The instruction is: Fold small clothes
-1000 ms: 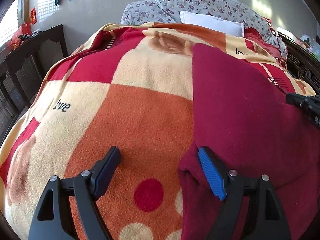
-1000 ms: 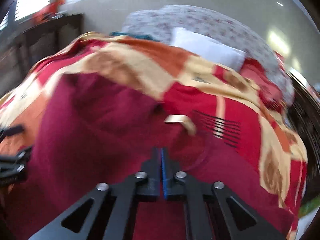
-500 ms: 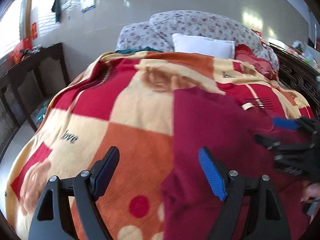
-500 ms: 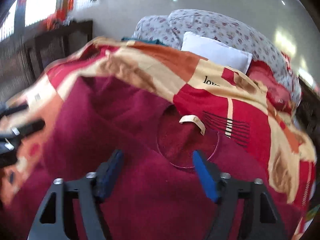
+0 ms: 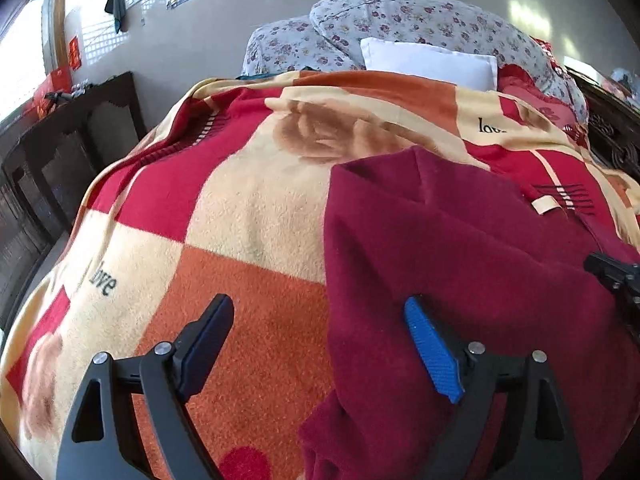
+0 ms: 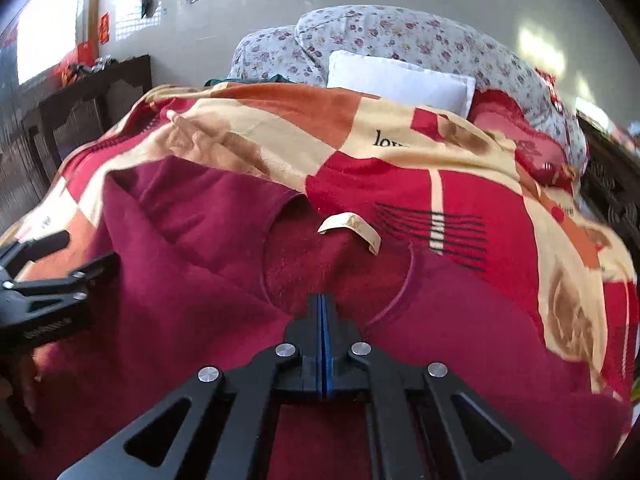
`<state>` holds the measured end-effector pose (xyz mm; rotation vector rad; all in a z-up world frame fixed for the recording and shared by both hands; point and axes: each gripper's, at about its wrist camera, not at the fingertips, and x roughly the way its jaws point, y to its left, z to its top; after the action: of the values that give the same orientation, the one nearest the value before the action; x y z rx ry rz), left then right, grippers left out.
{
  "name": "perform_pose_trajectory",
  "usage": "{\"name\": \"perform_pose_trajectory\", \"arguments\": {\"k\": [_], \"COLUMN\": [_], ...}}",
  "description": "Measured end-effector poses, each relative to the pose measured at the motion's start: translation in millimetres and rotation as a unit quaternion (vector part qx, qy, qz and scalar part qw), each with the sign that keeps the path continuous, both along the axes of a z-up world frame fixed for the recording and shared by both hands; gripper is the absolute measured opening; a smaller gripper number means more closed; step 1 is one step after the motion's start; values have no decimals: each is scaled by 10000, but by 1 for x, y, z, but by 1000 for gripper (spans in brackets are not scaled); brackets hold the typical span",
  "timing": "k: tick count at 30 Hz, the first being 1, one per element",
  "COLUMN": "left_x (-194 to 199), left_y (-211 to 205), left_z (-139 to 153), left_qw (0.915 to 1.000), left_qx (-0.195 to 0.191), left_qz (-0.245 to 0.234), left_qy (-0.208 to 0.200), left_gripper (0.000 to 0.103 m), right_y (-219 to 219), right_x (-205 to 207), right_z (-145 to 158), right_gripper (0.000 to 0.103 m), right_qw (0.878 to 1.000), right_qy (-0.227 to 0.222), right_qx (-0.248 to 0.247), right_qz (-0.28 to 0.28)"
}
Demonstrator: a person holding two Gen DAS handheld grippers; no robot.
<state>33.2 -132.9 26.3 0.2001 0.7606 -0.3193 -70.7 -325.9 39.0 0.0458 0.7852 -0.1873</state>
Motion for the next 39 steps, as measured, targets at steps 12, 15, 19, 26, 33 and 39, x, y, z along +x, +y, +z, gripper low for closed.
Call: {"name": "perform_pose_trajectory", "arguments": {"k": [12, 15, 19, 26, 33, 39], "left_x": [-44, -41, -48, -73, -96, -105], "left_y": [3, -7, -5, -11, -48, -59], "left_z": [3, -14, -6, 14, 18, 17], "left_qw": [9994, 9987, 9987, 9977, 9924, 9908], "left_qx": [21, 202, 235, -186, -245, -46], "left_qz": [-350, -375, -391, -622, -1175, -1332], "left_qy": [8, 270, 216, 211, 271, 242], "left_gripper": [87, 87, 87, 87, 87, 87], "right_y": [-40, -44, -51, -146, -241, -277], "right_x": [-100, -103, -141, -226, -267, -253], "right_z": [2, 1, 36, 50, 7, -39], "right_gripper": [59, 59, 61, 86, 86, 73], "right_qw": [9958, 9963, 9942, 9634, 9122, 8824], "right_qy": [113, 56, -409, -652, -539, -545], "right_qx": [8, 214, 572, 979, 1905, 2821], "right_qz": [-907, -835, -817, -2409, -3587, -3726]}}
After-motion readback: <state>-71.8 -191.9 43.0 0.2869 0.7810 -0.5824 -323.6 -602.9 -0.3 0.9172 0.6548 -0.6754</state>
